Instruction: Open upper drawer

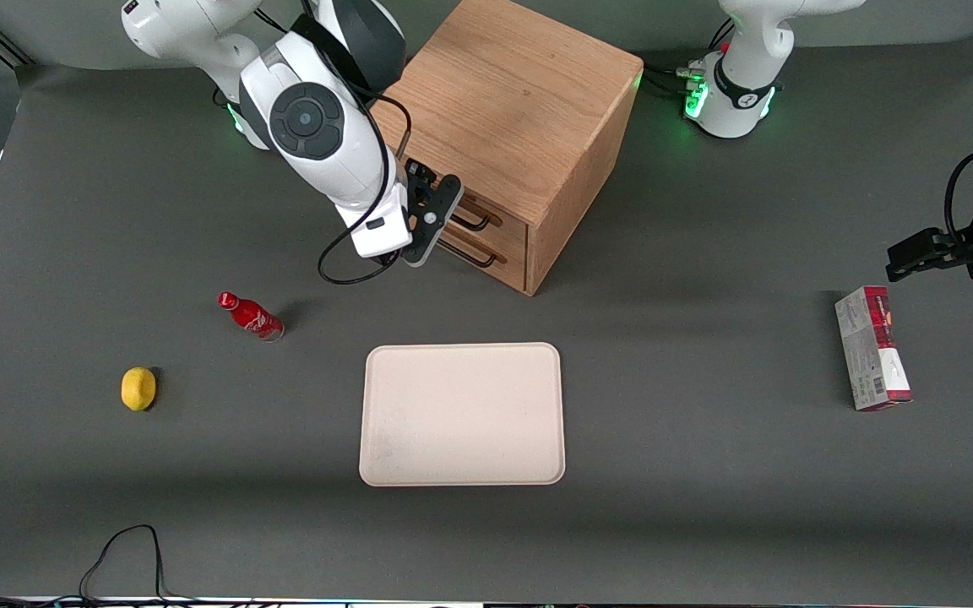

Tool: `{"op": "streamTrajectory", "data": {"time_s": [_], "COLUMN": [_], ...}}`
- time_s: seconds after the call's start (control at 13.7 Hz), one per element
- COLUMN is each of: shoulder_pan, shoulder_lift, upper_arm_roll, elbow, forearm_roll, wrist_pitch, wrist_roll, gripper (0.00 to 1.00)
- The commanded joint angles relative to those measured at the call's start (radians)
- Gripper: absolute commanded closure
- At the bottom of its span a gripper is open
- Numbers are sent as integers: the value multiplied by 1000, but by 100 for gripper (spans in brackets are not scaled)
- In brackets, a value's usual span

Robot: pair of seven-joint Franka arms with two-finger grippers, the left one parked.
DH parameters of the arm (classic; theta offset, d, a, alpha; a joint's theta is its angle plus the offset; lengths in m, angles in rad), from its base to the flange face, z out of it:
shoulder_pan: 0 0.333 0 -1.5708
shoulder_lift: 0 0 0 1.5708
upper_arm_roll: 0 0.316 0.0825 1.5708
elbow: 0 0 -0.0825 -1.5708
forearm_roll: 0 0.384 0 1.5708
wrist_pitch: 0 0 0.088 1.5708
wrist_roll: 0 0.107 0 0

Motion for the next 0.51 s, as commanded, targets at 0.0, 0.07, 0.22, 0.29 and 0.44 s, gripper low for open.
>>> {"op": "streamTrajectory", "data": {"time_s": [0.0, 0.07, 0.22, 0.29, 0.44], "shoulder_pan": [23, 28, 29, 31, 31], "shoulder_lift": [-30, -29, -29, -29, -30], "upper_arm_roll": [-6, -6, -7, -7, -7], "elbow": [-62, -66, -72, -85, -127], "forearm_roll": [62, 62, 62, 62, 62], "wrist_pitch": [53, 59, 62, 74, 116], "wrist_roll": [-24, -24, -24, -26, -27], "gripper": [0, 0, 0, 0, 0]}}
